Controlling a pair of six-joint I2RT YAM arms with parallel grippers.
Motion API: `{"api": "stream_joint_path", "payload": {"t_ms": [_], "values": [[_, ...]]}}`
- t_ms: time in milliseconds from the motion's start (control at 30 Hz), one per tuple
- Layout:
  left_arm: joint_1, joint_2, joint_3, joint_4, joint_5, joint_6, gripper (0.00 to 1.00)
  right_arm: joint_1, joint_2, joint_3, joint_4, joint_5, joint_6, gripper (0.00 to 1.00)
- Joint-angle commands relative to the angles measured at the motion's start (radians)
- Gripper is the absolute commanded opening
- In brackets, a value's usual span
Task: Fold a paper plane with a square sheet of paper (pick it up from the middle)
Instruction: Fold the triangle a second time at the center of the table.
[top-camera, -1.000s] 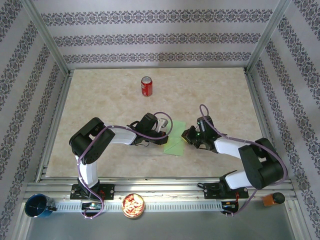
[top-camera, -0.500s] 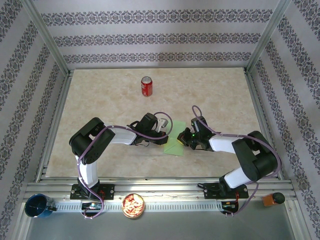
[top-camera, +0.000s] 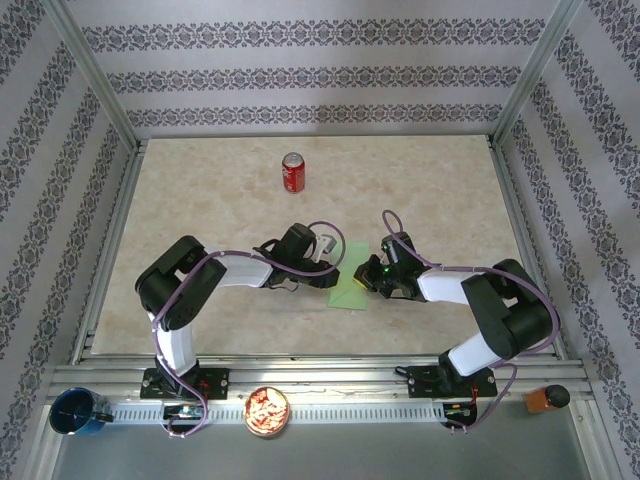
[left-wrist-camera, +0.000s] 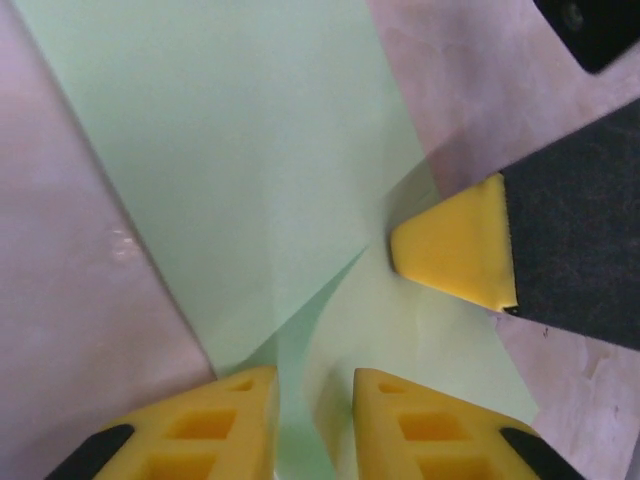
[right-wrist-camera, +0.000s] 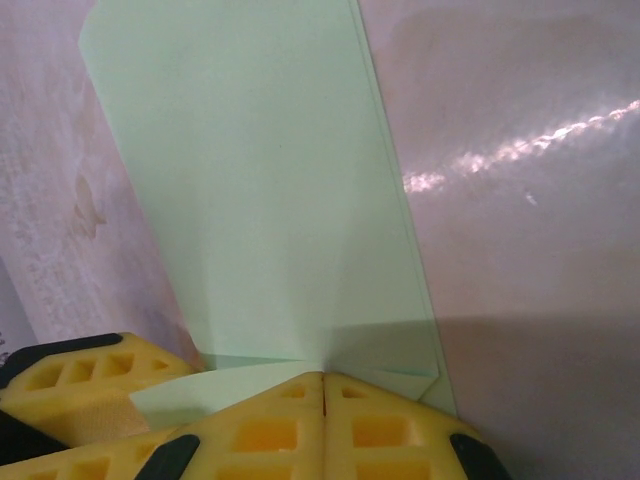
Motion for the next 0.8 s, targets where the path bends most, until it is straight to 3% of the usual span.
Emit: {"api": "stream_joint_path", "payload": {"t_ms": [0,167,333,467,767], "values": [[0.010,-0.073,0.028,-0.105,-0.049,0.004,0.30,-0.009,0.030,-0.010,-0.057,0.014,-0.030,0.00],[0.005,-0.156,0.017,-0.132,-0.037,-0.039,0.31,-0.011,0.023,-0.007,-0.058,0.015,-0.025,0.00],[-0.031,-0.203,0.029,-0.131,0.067,-0.099,0.16,-0.011,0.023,-0.009,-0.060,0.016,-0.021,0.00],[-0.064,-0.168,0.079,-0.189,0.135,-0.138,0.08,-0.011,0.021,-0.013,-0.058,0.020,-0.017,0.00],[-0.109,-0.060,0.130,-0.235,0.124,-0.211,0.00,-0.011,0.006,-0.013,-0.063,0.015,-0.013,0.00]]}}
